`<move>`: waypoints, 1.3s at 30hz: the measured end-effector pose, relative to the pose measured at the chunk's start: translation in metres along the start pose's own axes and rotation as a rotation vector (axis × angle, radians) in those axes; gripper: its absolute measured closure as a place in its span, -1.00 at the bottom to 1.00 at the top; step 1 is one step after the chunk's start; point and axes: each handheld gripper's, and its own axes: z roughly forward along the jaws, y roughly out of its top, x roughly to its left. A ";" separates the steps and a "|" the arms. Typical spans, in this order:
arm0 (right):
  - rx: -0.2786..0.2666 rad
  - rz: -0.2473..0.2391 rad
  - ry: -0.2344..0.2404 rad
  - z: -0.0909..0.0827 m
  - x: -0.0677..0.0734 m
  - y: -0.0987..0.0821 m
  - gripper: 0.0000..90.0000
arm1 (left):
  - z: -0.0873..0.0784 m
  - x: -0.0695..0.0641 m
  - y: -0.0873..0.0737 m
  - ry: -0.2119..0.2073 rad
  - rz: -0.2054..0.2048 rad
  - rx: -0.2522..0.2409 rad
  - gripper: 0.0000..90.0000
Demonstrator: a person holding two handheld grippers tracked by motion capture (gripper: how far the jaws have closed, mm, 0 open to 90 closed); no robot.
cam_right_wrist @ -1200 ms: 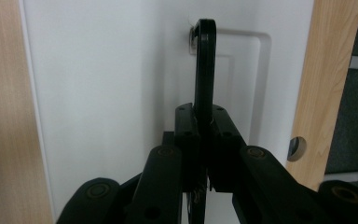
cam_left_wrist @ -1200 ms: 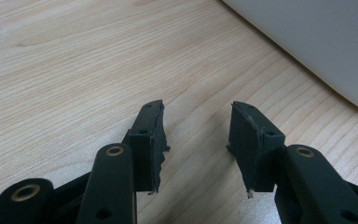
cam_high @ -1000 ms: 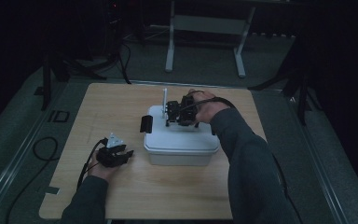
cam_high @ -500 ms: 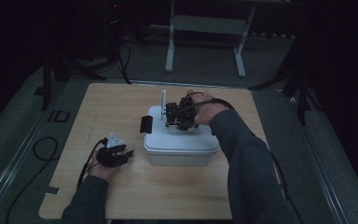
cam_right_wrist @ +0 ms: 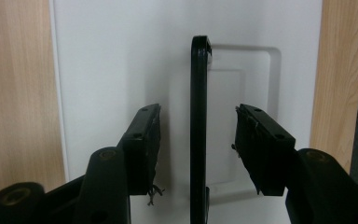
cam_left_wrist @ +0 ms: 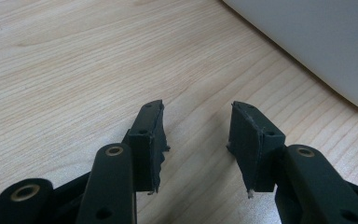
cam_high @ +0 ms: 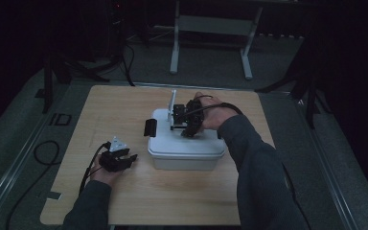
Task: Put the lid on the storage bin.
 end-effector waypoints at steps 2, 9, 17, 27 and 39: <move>-0.002 0.002 -0.002 -0.001 0.000 0.000 0.06 | 0.000 0.000 0.000 0.000 0.000 0.000 0.23; -0.055 0.002 -0.019 -0.010 0.003 0.000 -0.03 | 0.000 0.000 0.000 0.000 -0.001 -0.001 0.23; -0.120 0.037 -0.051 -0.020 0.004 -0.007 -0.12 | 0.000 0.000 0.000 0.000 0.001 0.001 0.23; -0.196 0.096 -0.070 -0.023 0.005 -0.018 -0.17 | 0.000 0.000 0.000 0.000 0.002 0.001 0.23; -0.216 0.127 -0.077 -0.022 0.006 -0.030 -0.18 | 0.000 0.000 0.000 0.000 0.000 0.000 0.23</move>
